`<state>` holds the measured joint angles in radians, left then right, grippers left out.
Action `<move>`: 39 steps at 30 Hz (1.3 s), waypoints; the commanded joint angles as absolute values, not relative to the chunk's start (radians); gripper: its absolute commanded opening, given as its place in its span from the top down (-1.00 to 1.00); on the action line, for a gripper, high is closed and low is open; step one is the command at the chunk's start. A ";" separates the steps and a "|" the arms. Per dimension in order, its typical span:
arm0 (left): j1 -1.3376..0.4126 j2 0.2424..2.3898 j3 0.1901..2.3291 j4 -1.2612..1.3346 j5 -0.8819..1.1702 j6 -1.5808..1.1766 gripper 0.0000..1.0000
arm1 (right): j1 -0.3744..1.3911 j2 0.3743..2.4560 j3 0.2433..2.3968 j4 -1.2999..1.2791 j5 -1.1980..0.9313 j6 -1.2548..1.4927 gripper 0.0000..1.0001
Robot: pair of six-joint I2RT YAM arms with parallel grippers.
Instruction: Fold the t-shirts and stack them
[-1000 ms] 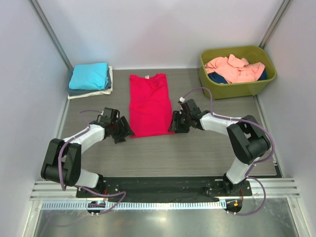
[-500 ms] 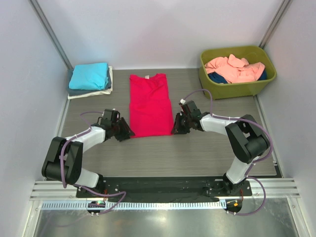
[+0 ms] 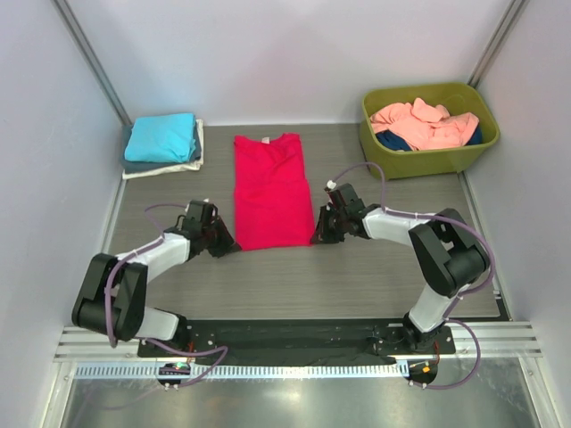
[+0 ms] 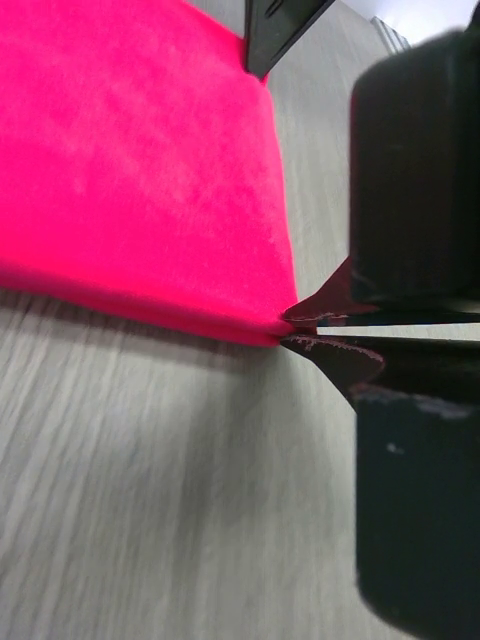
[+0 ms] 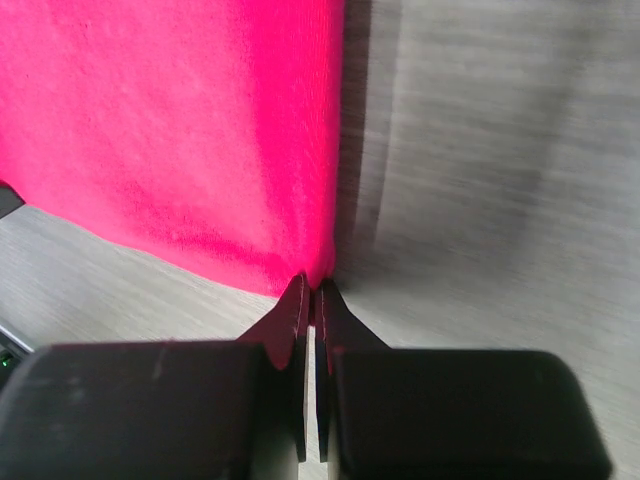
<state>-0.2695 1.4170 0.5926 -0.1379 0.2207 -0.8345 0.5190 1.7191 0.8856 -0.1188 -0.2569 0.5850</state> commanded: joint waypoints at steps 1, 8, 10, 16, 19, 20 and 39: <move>-0.305 1.304 0.584 -0.201 0.192 -0.842 0.99 | 0.520 1.631 0.848 -0.146 -0.239 0.568 0.98; -0.457 1.116 0.591 -0.374 0.106 -0.900 1.00 | 0.534 1.439 0.756 -0.219 -0.224 0.574 0.98; -0.489 1.066 0.581 -0.428 0.075 -0.920 0.99 | 0.545 1.344 0.715 -0.258 -0.209 0.580 0.98; -0.592 0.894 0.548 -0.538 0.038 -0.994 1.00 | 0.613 1.079 0.601 -0.394 -0.147 0.613 0.98; -0.636 0.836 0.529 -0.603 0.038 -1.020 1.00 | 0.664 1.010 0.566 -0.457 -0.134 0.663 0.98; -0.659 0.815 0.525 -0.620 0.041 -1.032 1.00 | 0.684 0.968 0.566 -0.498 -0.108 0.699 0.98; -0.574 1.106 1.086 -0.755 -0.184 -0.773 0.99 | 0.634 1.302 1.117 -0.672 0.219 0.471 0.98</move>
